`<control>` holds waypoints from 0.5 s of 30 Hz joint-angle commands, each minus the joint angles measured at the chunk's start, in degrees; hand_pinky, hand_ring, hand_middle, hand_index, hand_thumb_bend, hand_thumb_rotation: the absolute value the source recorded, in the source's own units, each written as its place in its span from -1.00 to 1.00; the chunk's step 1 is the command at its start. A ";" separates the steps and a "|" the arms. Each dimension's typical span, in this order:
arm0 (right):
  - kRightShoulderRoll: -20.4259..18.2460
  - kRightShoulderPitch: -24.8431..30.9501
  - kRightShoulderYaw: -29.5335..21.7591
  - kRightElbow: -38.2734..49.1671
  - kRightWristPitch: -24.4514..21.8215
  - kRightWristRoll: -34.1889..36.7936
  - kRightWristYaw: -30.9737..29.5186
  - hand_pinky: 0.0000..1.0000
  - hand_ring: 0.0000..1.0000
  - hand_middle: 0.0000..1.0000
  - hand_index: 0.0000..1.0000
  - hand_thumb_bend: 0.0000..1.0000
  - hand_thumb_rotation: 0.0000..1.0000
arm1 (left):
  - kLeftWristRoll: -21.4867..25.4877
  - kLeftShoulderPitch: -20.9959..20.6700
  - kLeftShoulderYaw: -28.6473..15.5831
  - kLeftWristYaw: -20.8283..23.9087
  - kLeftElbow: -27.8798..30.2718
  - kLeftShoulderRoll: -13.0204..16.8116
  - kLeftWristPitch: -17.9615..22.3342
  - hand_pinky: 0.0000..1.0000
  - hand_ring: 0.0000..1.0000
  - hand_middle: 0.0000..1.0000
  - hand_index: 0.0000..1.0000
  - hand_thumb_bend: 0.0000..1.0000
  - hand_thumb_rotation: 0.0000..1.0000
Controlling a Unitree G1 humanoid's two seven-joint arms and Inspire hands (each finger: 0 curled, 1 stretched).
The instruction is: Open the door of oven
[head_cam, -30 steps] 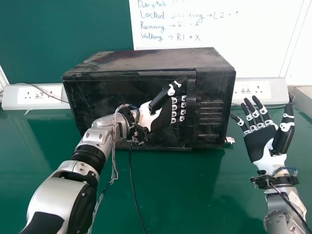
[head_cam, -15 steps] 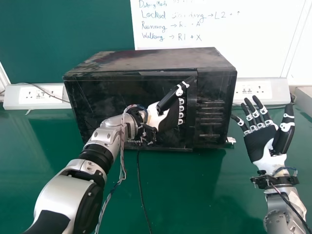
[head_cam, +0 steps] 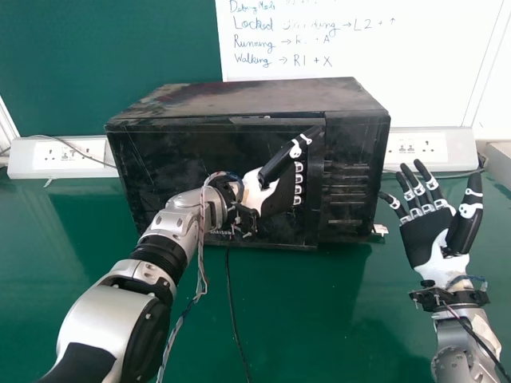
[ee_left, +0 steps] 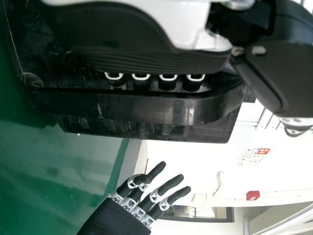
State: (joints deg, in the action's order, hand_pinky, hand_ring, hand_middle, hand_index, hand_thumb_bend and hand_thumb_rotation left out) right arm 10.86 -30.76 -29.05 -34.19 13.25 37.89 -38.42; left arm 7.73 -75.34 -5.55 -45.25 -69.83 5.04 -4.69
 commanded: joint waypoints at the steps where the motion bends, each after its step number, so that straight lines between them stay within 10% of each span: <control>1: -0.33 0.43 0.16 0.63 0.05 0.21 -0.17 0.36 0.54 0.66 0.78 1.00 0.85 | -0.35 -0.79 0.24 -1.74 -0.20 -1.12 0.79 0.03 0.41 0.68 0.70 0.81 0.63; 15: -0.56 0.09 0.21 0.23 0.24 -0.07 0.61 0.26 0.40 0.54 0.59 1.00 0.83 | -0.65 -0.54 0.11 -2.29 -0.63 -1.02 1.38 0.03 0.39 0.67 0.71 0.78 0.64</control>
State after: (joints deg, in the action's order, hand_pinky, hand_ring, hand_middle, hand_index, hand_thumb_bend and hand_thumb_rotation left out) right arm 10.84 -30.76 -29.00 -34.20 13.28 37.76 -38.12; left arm 7.36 -75.34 -5.55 -46.09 -70.10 5.08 -3.82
